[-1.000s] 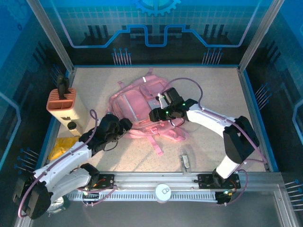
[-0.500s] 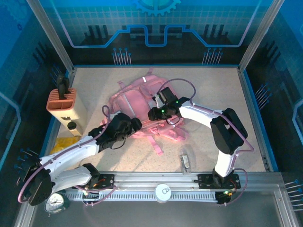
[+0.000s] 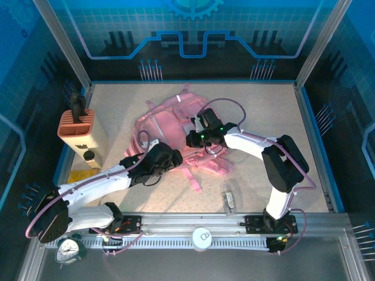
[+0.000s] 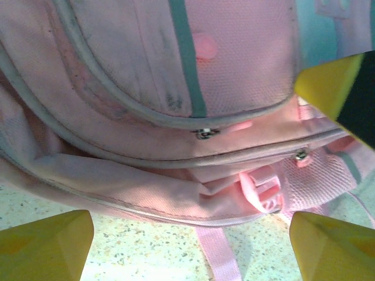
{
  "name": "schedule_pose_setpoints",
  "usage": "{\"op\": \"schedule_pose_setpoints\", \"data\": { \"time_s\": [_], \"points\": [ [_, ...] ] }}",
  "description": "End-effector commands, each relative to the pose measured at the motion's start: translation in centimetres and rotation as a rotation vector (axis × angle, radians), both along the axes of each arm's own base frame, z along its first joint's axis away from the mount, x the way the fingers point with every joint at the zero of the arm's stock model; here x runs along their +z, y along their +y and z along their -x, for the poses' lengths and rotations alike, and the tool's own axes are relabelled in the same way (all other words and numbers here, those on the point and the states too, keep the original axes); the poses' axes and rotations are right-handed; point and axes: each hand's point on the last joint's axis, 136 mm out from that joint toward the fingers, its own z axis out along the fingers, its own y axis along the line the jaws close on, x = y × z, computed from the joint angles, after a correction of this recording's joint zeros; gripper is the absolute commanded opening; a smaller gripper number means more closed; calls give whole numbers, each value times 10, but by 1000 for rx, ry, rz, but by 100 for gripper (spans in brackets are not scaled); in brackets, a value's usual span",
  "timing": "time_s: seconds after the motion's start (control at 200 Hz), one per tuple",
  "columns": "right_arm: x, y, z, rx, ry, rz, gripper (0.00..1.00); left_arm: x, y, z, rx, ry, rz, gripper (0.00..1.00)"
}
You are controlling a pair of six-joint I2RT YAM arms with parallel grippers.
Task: Pack the student bag
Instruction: Unzip the student bag at the top-center of the table.
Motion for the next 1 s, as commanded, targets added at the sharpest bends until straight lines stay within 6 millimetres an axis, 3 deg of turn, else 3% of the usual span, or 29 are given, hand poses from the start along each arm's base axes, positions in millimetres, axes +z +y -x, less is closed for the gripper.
{"op": "schedule_pose_setpoints", "data": {
  "time_s": [0.0,0.04,0.135,0.435,0.515,0.595,0.715,0.881,0.996],
  "points": [
    [15,-1,-3,-23,-17,-48,3,6,5,-4,35,-14,-43,89],
    [15,-2,-3,-30,-15,-46,12,7,5,-5,37,-18,-46,89],
    [6,-3,-5,-39,1,-25,24,7,7,-5,44,-24,-52,90],
    [-19,1,-7,-41,52,3,39,1,14,-4,66,-17,-76,92],
    [-20,5,-7,-32,54,-4,38,1,15,-4,70,-20,-83,93],
    [-16,8,-8,-31,53,-15,26,1,17,-6,76,-24,-94,94],
    [-2,11,-9,-34,44,-54,15,0,19,-7,87,-21,-112,97],
    [28,21,-5,-35,50,-167,2,3,16,-12,94,-31,-109,99],
    [54,22,-6,-54,22,-228,0,7,11,-16,71,-39,-125,99]
  ]
}}
